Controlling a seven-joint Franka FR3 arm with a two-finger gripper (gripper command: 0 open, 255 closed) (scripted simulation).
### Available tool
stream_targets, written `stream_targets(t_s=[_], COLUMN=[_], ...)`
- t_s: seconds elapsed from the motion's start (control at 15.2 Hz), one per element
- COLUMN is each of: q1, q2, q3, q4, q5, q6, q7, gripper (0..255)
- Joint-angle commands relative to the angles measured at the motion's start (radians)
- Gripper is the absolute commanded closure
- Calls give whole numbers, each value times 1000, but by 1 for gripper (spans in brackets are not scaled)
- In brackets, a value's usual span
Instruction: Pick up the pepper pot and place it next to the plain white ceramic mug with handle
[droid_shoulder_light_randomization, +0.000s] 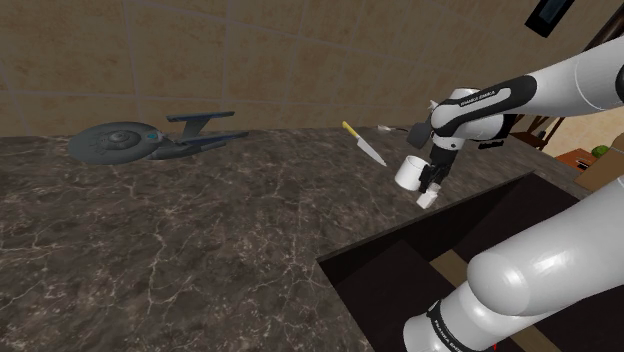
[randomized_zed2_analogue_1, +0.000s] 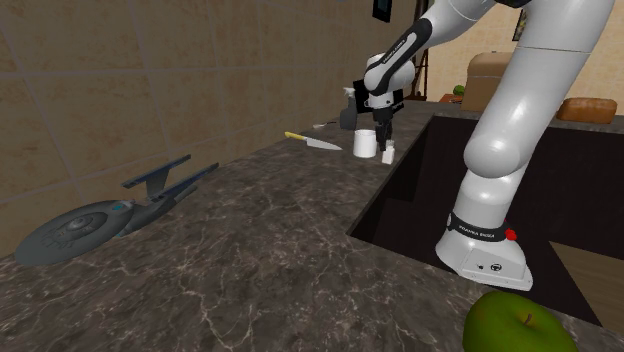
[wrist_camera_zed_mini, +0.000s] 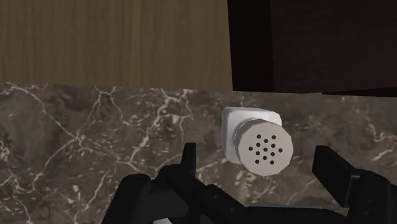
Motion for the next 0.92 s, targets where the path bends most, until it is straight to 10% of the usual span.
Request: stream_targets(t_s=[0.0,0.86], q1=[0,10], q2=[0,-47], q3=[0,17], q4=[0,89], q5=[0,5], q6=[0,-136], q7=[0,3], gripper=[0,0])
